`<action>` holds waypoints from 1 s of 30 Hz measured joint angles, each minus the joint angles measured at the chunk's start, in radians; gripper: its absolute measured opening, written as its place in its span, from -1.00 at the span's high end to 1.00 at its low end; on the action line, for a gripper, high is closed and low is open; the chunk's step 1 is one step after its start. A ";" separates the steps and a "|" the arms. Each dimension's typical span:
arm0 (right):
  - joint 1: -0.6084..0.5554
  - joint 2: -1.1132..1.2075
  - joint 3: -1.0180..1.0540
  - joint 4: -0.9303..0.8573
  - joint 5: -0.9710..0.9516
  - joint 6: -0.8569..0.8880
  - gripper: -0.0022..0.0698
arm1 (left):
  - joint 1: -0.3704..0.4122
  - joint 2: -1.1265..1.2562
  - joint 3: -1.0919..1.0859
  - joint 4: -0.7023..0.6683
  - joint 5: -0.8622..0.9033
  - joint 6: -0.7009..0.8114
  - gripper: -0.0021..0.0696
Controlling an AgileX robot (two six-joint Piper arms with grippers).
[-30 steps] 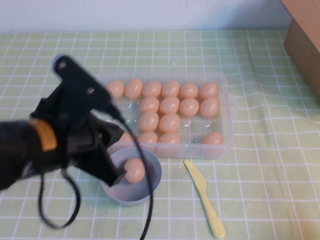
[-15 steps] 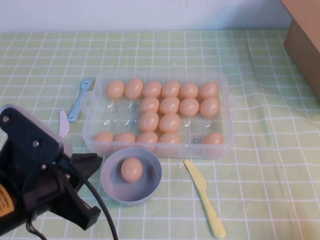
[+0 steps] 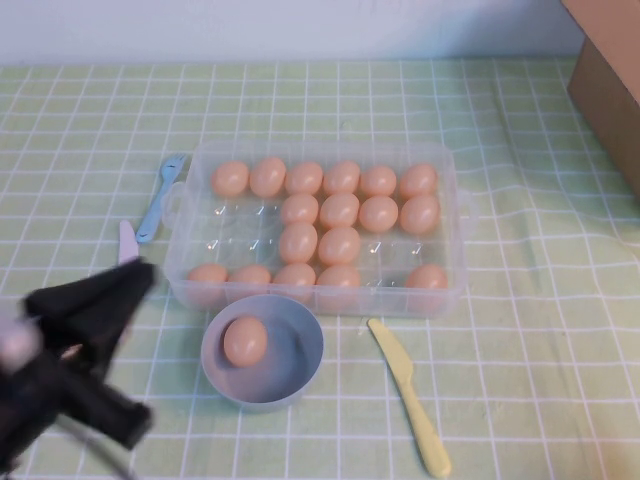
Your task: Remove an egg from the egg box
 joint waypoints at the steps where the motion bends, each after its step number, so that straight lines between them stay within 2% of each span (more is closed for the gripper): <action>1: 0.000 0.000 0.000 0.000 0.000 0.000 0.99 | 0.033 -0.038 0.052 0.000 -0.086 0.000 0.95; 4: 0.000 0.000 0.000 0.000 0.000 0.000 0.99 | 0.130 -0.154 0.187 0.000 -0.286 0.000 0.95; 7: 0.000 0.000 0.000 0.000 0.000 0.000 0.99 | 0.216 -0.281 0.281 0.000 -0.343 0.000 0.95; 13: 0.000 0.000 0.000 0.000 0.000 0.000 0.99 | 0.372 -0.498 0.359 0.000 -0.204 0.000 0.95; 19: 0.000 0.000 0.000 0.000 0.000 0.000 0.99 | 0.508 -0.608 0.376 -0.015 -0.073 0.000 0.95; 22: 0.000 0.000 0.000 0.000 0.000 0.000 0.99 | 0.549 -0.646 0.376 -0.018 -0.026 0.000 0.95; 30: 0.000 0.000 0.000 0.000 0.000 0.000 0.99 | 0.557 -0.710 0.376 -0.019 0.210 -0.005 0.95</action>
